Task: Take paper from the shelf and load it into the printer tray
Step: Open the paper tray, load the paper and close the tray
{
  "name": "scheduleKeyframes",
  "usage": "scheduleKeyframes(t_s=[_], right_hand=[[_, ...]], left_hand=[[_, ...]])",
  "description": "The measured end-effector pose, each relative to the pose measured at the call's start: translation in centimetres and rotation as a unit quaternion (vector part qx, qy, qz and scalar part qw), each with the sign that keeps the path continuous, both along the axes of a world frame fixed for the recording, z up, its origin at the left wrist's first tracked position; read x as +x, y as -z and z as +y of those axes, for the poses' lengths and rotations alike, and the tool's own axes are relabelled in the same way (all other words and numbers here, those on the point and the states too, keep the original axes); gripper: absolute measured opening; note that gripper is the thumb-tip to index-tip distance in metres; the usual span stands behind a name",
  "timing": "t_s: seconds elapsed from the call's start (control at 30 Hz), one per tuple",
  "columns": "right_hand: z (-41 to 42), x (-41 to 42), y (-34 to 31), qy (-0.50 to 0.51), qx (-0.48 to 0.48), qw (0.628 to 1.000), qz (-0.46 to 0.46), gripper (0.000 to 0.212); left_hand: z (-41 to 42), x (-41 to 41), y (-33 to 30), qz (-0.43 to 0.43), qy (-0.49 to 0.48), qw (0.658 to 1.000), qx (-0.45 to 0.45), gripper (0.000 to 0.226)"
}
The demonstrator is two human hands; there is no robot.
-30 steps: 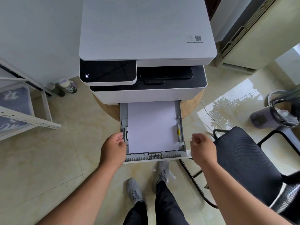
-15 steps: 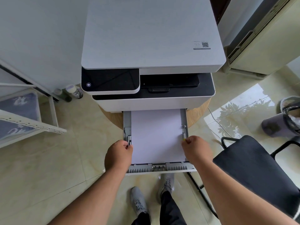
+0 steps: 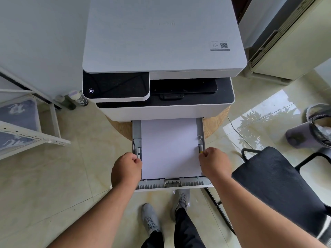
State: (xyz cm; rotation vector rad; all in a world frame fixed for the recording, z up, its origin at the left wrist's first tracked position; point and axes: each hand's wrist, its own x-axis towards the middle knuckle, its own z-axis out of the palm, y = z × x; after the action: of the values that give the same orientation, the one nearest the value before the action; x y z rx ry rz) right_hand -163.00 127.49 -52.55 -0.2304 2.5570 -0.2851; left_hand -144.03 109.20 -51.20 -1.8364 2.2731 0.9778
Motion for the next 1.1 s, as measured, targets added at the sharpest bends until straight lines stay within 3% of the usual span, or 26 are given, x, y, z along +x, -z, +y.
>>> scheduleKeyframes(t_s=[0.67,0.83,0.93,1.0,1.1], right_hand=[[0.0,0.1,-0.6,-0.027,-0.018,0.999,-0.023,0.026],[0.9,0.6,-1.7,-0.053,-0.031,0.998,-0.032,0.025],[2.4,1.6,-2.7,-0.109,-0.038,0.993,0.025,0.026],[3.5,2.3,-3.2,-0.143,-0.034,0.987,0.059,0.040],[5.5,3.2,-3.3,-0.183,-0.002,0.982,0.052,0.084]], left_hand=[[-0.4,0.7,0.7,-0.007,0.051,0.999,0.018,0.004],[-0.5,2.6,0.9,0.024,0.108,0.993,0.040,0.031],[-0.6,4.8,0.0,0.008,0.192,0.981,-0.017,0.049],[-0.5,6.5,-0.2,-0.035,0.263,0.963,-0.045,0.067],[-0.2,8.4,0.1,-0.098,0.326,0.940,-0.033,0.092]])
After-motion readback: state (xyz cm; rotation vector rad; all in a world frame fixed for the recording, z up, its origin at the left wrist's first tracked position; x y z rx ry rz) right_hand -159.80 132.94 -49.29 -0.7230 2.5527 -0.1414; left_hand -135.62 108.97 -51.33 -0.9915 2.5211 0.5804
